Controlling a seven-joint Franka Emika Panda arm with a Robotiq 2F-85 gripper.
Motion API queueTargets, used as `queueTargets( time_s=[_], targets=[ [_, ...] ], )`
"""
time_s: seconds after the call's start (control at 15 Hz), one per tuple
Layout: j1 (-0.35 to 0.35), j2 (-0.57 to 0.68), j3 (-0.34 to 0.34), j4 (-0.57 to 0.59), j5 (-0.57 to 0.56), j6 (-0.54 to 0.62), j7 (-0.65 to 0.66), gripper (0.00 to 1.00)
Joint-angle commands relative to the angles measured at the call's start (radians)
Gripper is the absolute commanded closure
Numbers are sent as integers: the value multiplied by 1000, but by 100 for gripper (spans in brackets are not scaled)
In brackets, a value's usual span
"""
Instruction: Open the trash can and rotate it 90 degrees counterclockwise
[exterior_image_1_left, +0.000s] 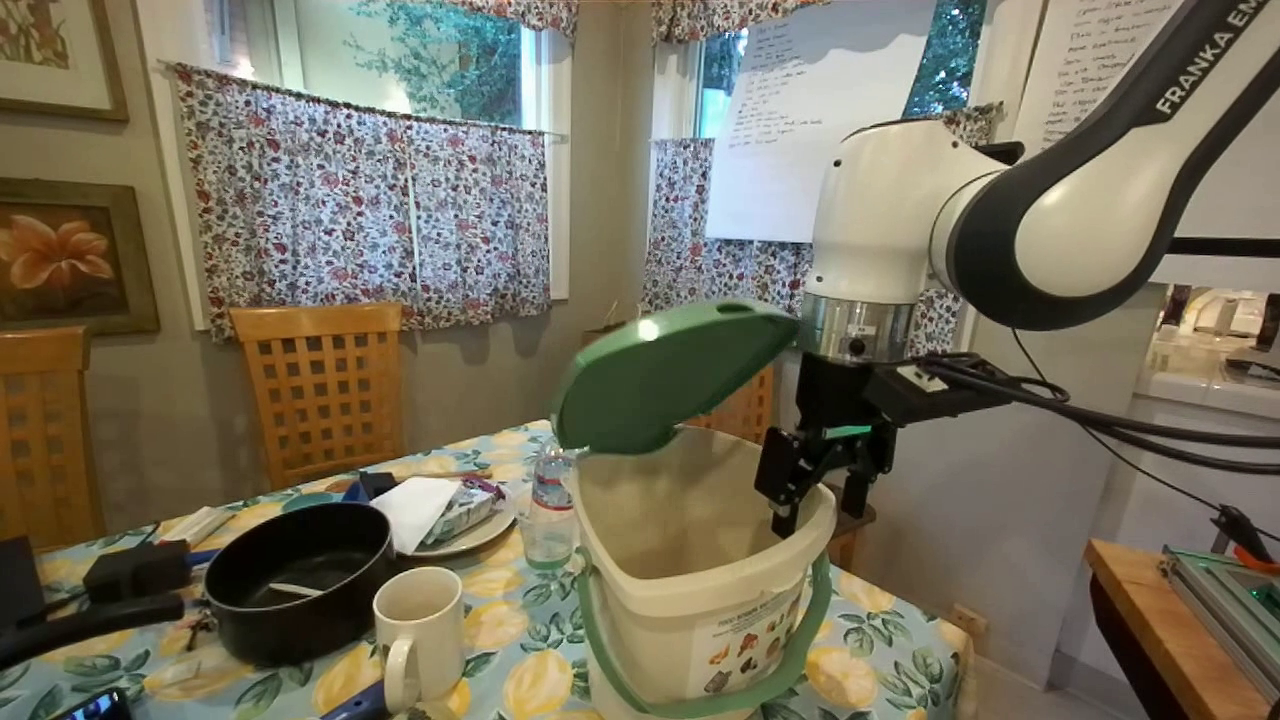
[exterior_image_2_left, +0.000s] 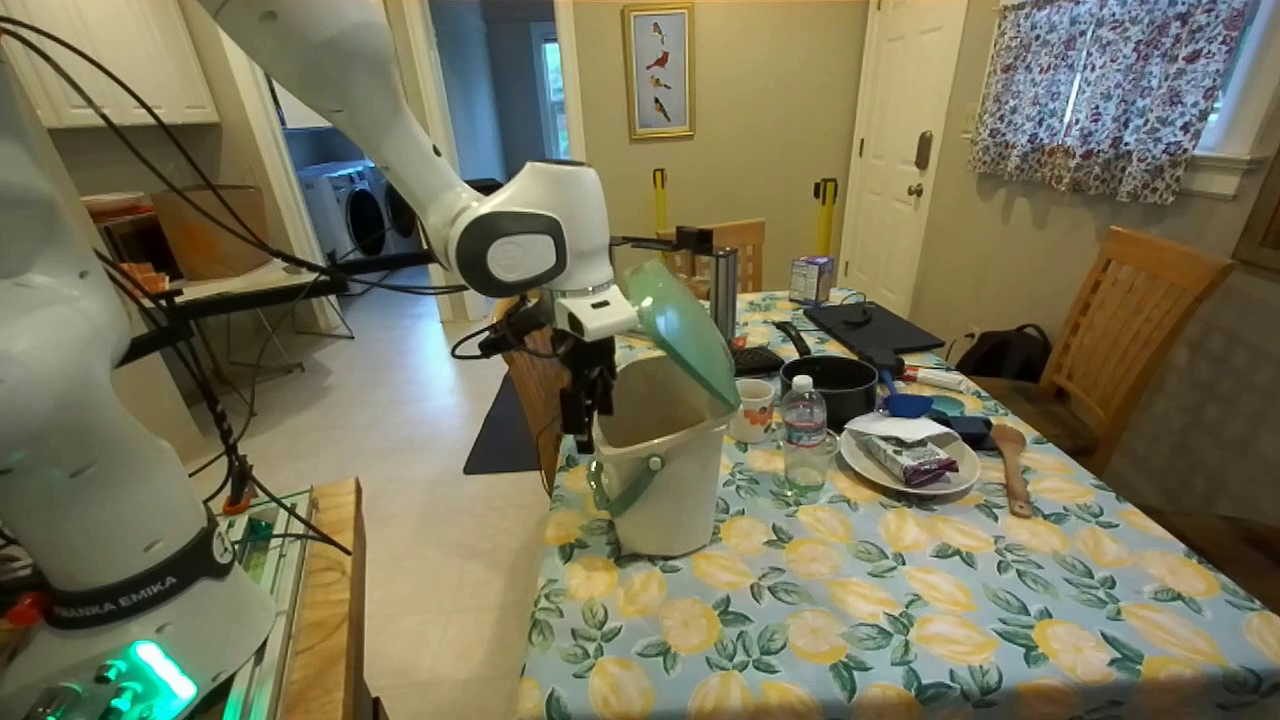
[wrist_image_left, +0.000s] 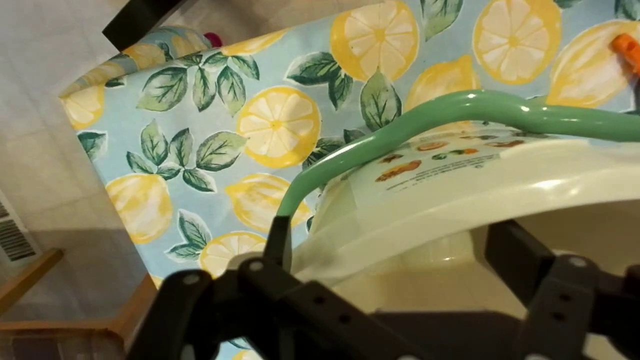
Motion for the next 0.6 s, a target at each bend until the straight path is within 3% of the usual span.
queueTargets(
  time_s=[0.0, 0.53],
  targets=[
    [-11, -1, 8, -6, -61, 19, 22, 26],
    [-20, 5, -3, -7, -149, 56, 33, 81]
  ],
)
